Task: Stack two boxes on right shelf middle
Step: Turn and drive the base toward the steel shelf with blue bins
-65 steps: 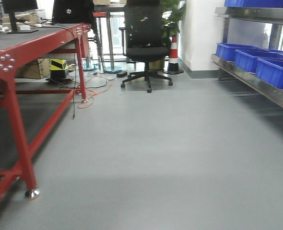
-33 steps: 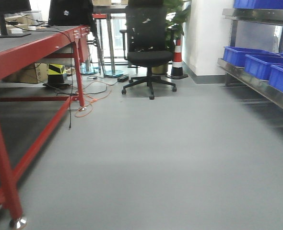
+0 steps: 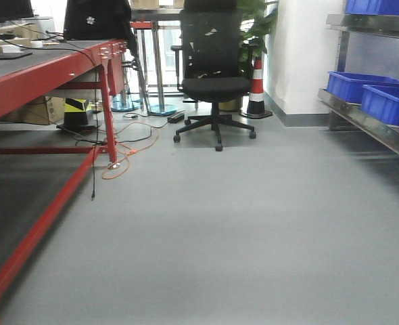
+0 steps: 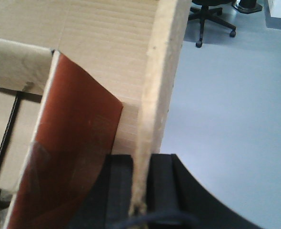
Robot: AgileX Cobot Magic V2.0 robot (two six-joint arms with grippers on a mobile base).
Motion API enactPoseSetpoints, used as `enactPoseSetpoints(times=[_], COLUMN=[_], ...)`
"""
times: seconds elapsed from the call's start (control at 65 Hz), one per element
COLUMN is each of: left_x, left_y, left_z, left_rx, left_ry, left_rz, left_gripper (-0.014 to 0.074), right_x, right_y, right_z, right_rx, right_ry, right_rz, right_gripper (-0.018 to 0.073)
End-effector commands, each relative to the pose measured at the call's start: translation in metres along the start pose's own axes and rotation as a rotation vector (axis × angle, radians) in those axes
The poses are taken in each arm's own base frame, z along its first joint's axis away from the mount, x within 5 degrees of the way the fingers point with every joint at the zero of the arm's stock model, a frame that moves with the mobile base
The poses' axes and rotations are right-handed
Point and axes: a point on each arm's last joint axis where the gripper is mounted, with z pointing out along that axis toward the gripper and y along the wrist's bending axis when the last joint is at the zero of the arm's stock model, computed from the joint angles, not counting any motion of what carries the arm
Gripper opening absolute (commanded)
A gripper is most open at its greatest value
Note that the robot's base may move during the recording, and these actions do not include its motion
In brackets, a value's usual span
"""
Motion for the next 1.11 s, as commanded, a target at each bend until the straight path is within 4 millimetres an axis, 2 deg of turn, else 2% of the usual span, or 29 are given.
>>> enactPoseSetpoints(times=[0.0,1.092], left_x=[-0.0076,-0.0076], left_y=[-0.0004,-0.0004], left_z=[-0.0099,-0.0099], left_rx=[0.012,0.012], left_ry=[-0.079,-0.079], left_rz=[-0.003,-0.003], left_gripper=[-0.0111,-0.0111], right_x=[-0.0074,-0.0074], right_y=[-0.0026,-0.0026], right_z=[-0.0066,-0.0066], right_rx=[0.030,0.030], right_ry=[-0.070,-0.070], right_rz=[-0.025,-0.025], right_gripper=[-0.0154,-0.0154])
